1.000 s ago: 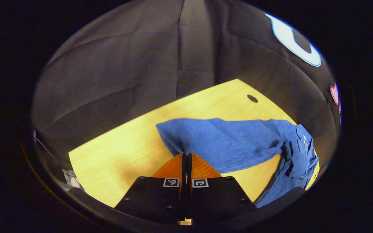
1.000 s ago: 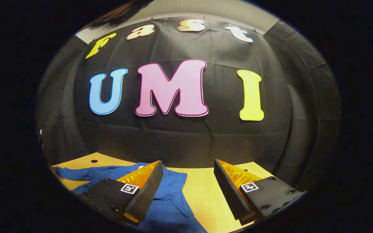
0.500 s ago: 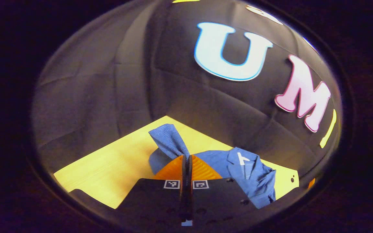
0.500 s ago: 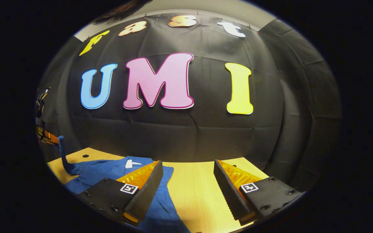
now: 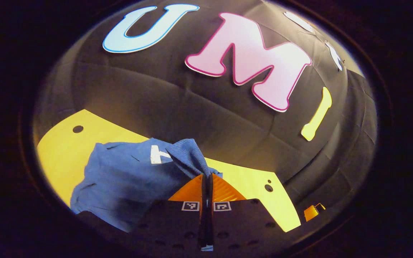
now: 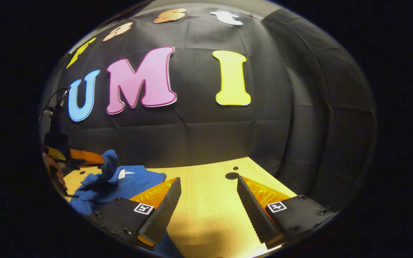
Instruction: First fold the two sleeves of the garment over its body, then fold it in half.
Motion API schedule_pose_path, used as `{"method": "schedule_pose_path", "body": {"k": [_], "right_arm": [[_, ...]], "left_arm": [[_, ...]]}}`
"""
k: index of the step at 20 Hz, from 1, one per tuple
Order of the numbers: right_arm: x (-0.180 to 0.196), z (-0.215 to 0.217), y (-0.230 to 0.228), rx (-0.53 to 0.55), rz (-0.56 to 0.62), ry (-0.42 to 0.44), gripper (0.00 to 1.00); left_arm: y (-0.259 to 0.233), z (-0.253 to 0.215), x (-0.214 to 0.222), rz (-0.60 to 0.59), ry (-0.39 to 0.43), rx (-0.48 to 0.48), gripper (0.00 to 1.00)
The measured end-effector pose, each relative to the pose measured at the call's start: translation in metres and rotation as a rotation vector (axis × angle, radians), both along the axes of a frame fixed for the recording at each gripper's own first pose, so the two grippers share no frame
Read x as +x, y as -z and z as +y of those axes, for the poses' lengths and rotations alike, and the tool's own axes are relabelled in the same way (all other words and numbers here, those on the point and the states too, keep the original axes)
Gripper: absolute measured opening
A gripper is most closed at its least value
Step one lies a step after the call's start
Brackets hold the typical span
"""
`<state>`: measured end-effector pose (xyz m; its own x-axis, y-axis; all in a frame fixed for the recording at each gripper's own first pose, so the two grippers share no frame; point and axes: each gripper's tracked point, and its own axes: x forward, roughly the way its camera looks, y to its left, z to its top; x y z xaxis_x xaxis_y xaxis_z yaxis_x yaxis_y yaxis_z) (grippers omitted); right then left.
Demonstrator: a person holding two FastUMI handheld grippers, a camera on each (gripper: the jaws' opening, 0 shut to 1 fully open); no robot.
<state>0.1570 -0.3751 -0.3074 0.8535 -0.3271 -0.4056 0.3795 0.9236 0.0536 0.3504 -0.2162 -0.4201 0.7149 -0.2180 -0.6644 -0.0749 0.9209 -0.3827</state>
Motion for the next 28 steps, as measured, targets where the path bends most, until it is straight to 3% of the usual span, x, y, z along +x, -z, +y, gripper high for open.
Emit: {"method": "schedule_pose_path", "body": {"k": [2,3,7,8,12,13,14,20,24,28], "right_arm": [[-0.008,-0.015,0.003,0.000,0.011,0.022,0.99],[-0.014,-0.022,0.003,-0.016,0.018,0.028,0.98],[-0.041,-0.048,0.008,-0.065,0.056,0.069,0.98],[-0.047,-0.049,0.010,-0.047,0.064,0.079,0.98],[-0.071,-0.023,0.028,-0.010,0.136,0.041,0.97],[-0.077,-0.013,0.032,-0.007,0.161,0.020,0.97],[-0.083,0.001,0.036,0.006,0.184,-0.007,0.97],[-0.136,0.096,0.081,0.162,0.429,-0.163,0.98],[-0.180,0.118,0.098,0.221,0.590,-0.156,0.98],[-0.199,0.128,0.105,0.216,0.675,-0.150,0.98]], "left_arm": [[0.018,-0.027,-0.004,0.041,0.012,-0.019,0.02],[0.028,-0.035,-0.006,0.055,0.009,-0.035,0.08],[0.040,-0.046,-0.008,0.088,-0.017,-0.072,0.74],[0.042,-0.037,-0.011,0.089,-0.027,-0.038,0.83],[0.047,0.040,-0.047,0.102,-0.031,0.248,0.85],[0.046,0.061,-0.064,0.120,-0.021,0.307,0.81],[0.044,0.075,-0.080,0.125,-0.013,0.337,0.85],[0.014,0.178,-0.219,0.284,0.049,0.453,0.85],[0.003,0.248,-0.314,0.433,0.068,0.513,0.85],[0.009,0.278,-0.379,0.561,0.048,0.496,0.85]]}}
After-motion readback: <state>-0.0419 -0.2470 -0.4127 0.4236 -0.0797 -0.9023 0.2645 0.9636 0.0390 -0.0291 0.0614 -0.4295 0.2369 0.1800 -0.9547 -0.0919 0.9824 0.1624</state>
